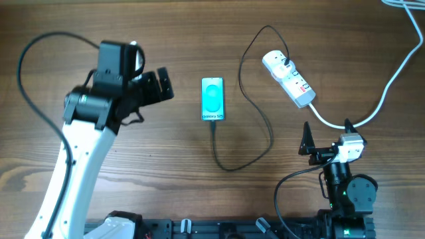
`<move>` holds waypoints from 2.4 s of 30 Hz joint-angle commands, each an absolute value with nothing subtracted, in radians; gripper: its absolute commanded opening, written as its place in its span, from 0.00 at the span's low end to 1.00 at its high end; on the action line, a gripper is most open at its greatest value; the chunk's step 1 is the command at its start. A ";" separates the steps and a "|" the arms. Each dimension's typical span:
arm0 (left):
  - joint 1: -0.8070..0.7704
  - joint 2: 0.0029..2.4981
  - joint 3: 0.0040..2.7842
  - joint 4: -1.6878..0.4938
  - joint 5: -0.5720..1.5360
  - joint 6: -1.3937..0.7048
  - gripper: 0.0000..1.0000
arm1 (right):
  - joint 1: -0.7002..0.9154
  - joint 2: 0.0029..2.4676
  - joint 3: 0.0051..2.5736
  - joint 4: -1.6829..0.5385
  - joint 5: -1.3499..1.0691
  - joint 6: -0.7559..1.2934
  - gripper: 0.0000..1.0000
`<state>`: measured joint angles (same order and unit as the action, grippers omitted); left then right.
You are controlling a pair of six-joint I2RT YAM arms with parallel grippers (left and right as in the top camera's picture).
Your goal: Plug charger to phone and switch on socket
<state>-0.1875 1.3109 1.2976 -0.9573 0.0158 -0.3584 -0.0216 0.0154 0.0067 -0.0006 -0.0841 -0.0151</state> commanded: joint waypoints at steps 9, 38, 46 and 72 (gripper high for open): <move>-0.049 0.925 0.824 -0.627 0.161 -0.191 1.00 | -0.026 0.004 0.005 0.001 -0.067 0.001 1.00; -0.014 0.128 0.199 -0.249 0.236 -0.042 1.00 | -0.026 0.004 0.005 0.001 -0.067 0.001 1.00; -0.014 0.009 0.098 -0.104 0.217 -0.069 1.00 | -0.026 0.004 0.005 0.001 -0.067 0.002 1.00; -0.015 0.003 0.006 -0.077 0.043 -0.061 1.00 | -0.026 0.005 0.005 0.001 -0.067 0.002 1.00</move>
